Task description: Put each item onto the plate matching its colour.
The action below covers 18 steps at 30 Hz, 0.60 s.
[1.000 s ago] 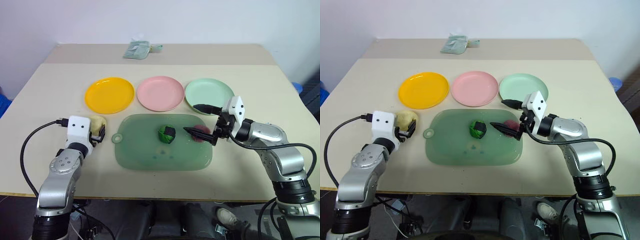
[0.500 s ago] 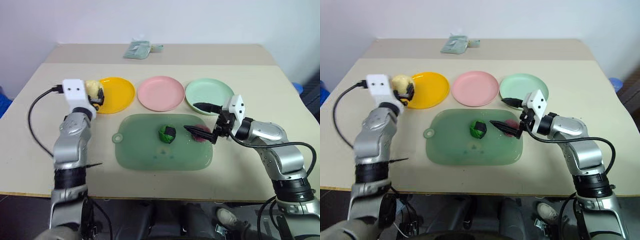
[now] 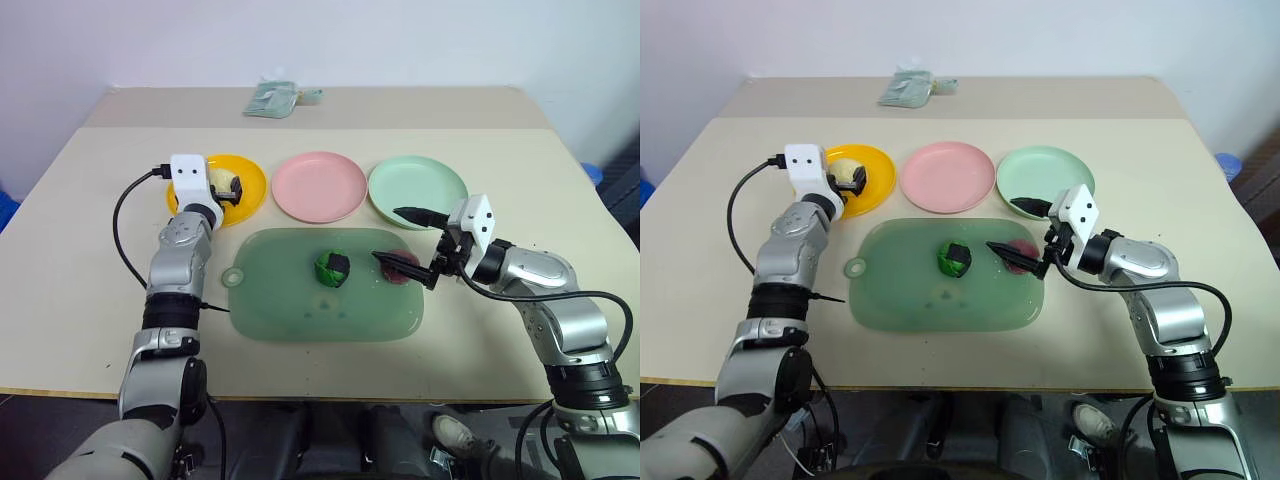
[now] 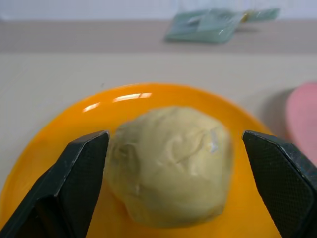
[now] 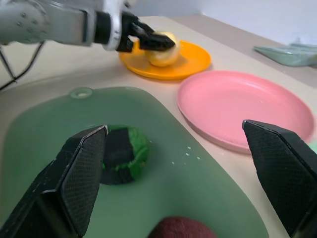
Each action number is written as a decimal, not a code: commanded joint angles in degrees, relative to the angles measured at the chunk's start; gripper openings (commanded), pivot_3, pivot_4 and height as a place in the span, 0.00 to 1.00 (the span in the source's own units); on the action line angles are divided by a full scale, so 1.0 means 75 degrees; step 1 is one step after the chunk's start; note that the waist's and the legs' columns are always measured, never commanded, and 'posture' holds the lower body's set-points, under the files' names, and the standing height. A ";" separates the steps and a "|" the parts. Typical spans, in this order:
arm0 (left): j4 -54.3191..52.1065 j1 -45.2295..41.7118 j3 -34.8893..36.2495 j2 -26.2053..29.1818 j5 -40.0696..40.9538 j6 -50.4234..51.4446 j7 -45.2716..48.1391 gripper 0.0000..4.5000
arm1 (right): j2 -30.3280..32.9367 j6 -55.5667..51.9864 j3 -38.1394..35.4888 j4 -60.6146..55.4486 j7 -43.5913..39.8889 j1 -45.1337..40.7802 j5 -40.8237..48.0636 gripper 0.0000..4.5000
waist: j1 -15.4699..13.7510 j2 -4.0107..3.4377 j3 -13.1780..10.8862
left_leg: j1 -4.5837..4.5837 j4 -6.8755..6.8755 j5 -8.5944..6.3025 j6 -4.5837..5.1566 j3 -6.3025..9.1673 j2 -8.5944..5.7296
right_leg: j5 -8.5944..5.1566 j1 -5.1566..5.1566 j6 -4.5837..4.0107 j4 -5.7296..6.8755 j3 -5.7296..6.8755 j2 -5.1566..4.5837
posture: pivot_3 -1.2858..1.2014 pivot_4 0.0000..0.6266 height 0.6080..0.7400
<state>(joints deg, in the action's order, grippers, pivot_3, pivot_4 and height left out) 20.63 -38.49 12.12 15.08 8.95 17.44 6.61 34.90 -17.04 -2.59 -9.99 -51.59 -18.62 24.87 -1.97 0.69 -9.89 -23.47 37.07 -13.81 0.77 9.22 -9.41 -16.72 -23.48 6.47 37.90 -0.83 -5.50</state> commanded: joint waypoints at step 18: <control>-0.3398 0.1855 -0.1625 0.2473 0.2440 0.1114 0.6293 0.99 | 0.0587 -0.1001 -0.1952 -0.3017 0.1067 0.2919 0.0778 1.00 | -0.0044 -0.0012 0.0005 | 0.0006 -0.0009 -0.0004 0.0004 0.0001 0.0000 | -0.0001 0.0007 -0.0003 -0.0001 -0.0005 0.0000 | 0.52 0.24 1.00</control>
<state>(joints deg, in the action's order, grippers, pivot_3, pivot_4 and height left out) -6.75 -22.60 1.15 33.51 28.62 27.98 51.53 38.89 -24.48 -15.46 -29.38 -44.71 2.82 30.11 -2.30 0.60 -9.86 -23.42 36.99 -13.83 0.80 9.23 -9.41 -16.73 -23.44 6.45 37.90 -0.87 -5.51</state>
